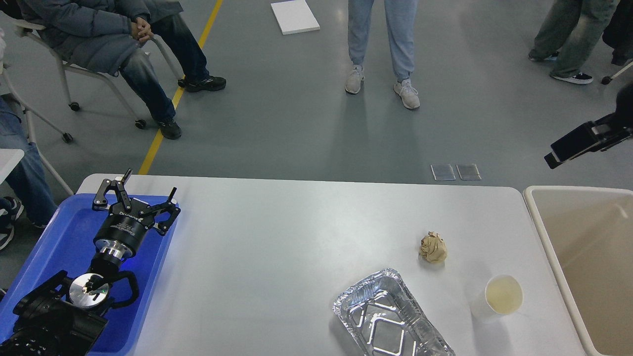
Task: Tidy desktop
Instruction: 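Lower the right gripper toward the small white paper cup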
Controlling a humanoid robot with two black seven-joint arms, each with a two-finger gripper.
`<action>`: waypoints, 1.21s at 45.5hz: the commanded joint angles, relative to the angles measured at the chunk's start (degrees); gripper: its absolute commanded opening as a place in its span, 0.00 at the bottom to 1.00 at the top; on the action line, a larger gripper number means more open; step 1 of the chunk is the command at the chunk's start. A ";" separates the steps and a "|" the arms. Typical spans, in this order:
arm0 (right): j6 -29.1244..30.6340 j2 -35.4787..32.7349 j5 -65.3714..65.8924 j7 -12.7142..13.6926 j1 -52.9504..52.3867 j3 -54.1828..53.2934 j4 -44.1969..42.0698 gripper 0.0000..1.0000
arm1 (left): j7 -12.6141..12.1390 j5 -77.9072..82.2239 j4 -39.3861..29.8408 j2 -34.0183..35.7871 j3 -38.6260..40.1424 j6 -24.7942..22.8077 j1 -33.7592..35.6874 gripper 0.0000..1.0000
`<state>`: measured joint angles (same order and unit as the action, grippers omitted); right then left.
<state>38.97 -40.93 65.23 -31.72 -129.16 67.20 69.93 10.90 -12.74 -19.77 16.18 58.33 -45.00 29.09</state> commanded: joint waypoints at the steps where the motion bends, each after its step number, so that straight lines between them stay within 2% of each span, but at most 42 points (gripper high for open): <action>1: 0.49 -0.37 0.26 -0.01 1.98 -1.73 6.97 1.00 | 0.00 0.00 0.00 0.00 0.02 0.00 0.00 1.00; 14: 0.76 -2.57 -8.36 0.17 8.22 -1.73 6.79 1.00 | 0.00 0.00 0.00 0.00 -0.06 0.00 0.00 1.00; 24: -0.21 -3.01 -9.24 0.69 11.82 -1.73 6.35 1.00 | 0.00 0.00 0.00 0.00 0.02 0.00 0.00 1.00; 29: -0.83 -3.10 -11.17 3.32 12.62 -1.55 6.35 1.00 | 0.00 0.00 0.00 0.00 0.02 0.00 0.00 1.00; 36: -1.79 -3.10 -17.15 10.53 13.85 -1.29 6.35 1.00 | 0.00 0.00 0.00 0.00 0.02 0.00 0.00 1.00; 41: -2.76 -3.19 -18.82 14.14 14.11 -1.02 6.44 1.00 | 0.00 0.00 0.00 0.00 0.02 0.00 0.00 1.00; 55: -3.64 -4.68 -19.00 14.05 13.06 -1.64 6.53 1.00 | 0.00 0.00 0.00 0.00 0.02 0.00 0.00 1.00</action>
<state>36.48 -44.82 47.50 -19.22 -115.95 65.88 76.38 10.90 -12.74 -19.77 16.17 58.32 -45.00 29.09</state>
